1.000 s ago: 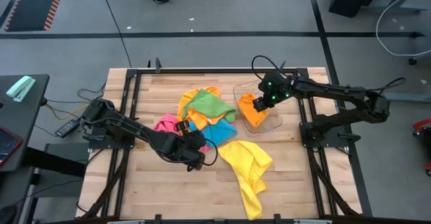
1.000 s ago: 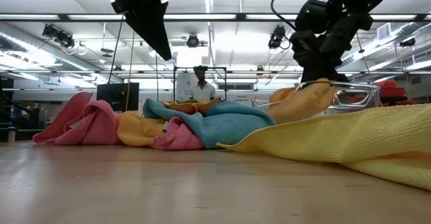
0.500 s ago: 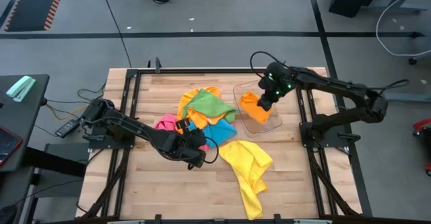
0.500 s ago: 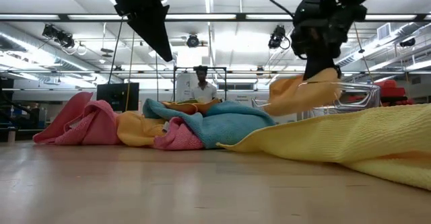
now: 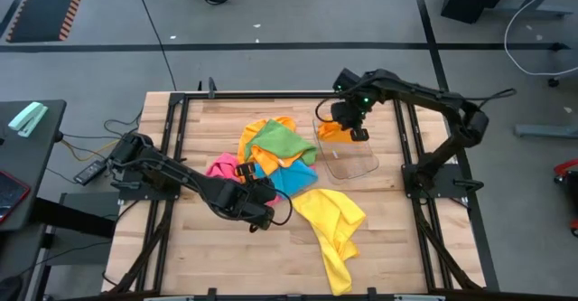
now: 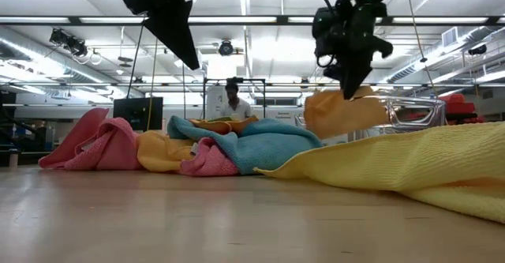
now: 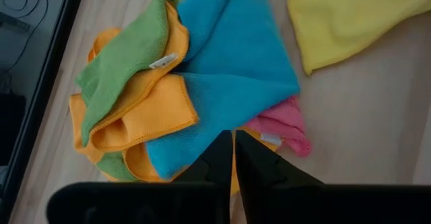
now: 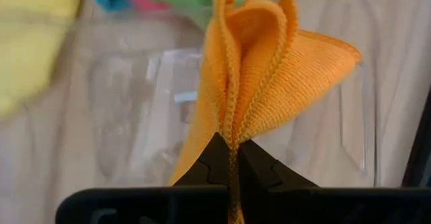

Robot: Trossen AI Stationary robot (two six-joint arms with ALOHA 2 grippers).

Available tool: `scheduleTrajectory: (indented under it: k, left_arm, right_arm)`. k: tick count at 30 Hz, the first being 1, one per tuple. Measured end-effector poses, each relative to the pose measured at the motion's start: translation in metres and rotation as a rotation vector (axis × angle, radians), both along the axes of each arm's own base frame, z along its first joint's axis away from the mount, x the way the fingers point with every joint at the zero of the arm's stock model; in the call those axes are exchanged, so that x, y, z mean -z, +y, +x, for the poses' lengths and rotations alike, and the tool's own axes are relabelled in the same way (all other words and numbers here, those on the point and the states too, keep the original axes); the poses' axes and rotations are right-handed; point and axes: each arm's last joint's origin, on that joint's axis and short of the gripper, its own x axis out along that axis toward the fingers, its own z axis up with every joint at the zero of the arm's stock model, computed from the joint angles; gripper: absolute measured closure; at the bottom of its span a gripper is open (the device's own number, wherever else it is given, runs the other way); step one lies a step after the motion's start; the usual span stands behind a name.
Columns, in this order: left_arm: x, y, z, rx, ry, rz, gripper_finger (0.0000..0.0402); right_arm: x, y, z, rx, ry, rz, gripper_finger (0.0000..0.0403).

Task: Fold microfiber towels
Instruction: Put the bottom orange towel into the transparent bin

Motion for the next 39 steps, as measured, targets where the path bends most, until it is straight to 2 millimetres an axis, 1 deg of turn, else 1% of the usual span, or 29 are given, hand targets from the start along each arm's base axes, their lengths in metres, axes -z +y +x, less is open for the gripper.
scheduleTrajectory:
  k: [2,5,11,16,20,27,32,36,39]
  left_arm:
    - [0.000,-0.002,-0.001,-0.007,-0.007,-0.008,0.0372]
    - [0.000,-0.004,-0.001,-0.007,-0.010,-0.011,0.0381]
    - [0.000,-0.008,-0.003,-0.012,-0.015,-0.039,0.0393]
    - [0.000,-0.009,-0.003,-0.018,-0.025,-0.047,0.0376]
    - [0.000,-0.010,-0.004,-0.021,-0.030,-0.051,0.0370]
    - [0.000,-0.011,-0.004,-0.019,-0.031,-0.066,0.0390]
    - [0.000,-0.013,-0.004,-0.028,-0.035,-0.081,0.0393]
    - [0.000,-0.013,-0.004,-0.028,-0.035,-0.082,0.0379]
    - [0.000,-0.012,-0.004,-0.031,-0.036,-0.083,0.0372]
  right_arm:
    - [0.006,-0.001,0.004,-0.105,0.011,-0.027,0.0392]
    - [0.013,-0.004,0.007,-0.211,0.052,-0.088,0.0392]
    - [0.012,-0.012,0.012,-0.291,0.011,-0.197,0.0389]
    - [0.019,-0.015,0.015,-0.384,-0.035,-0.212,0.0387]
    - [0.035,-0.017,0.019,-0.377,-0.004,-0.168,0.0386]
    - [0.058,-0.026,0.026,-0.355,0.033,-0.159,0.0385]
    - [0.068,-0.035,0.026,-0.302,0.062,-0.155,0.0384]
    - [0.073,-0.042,0.027,-0.239,0.064,-0.169,0.0382]
    - [0.074,-0.044,0.028,-0.209,0.085,-0.195,0.0370]
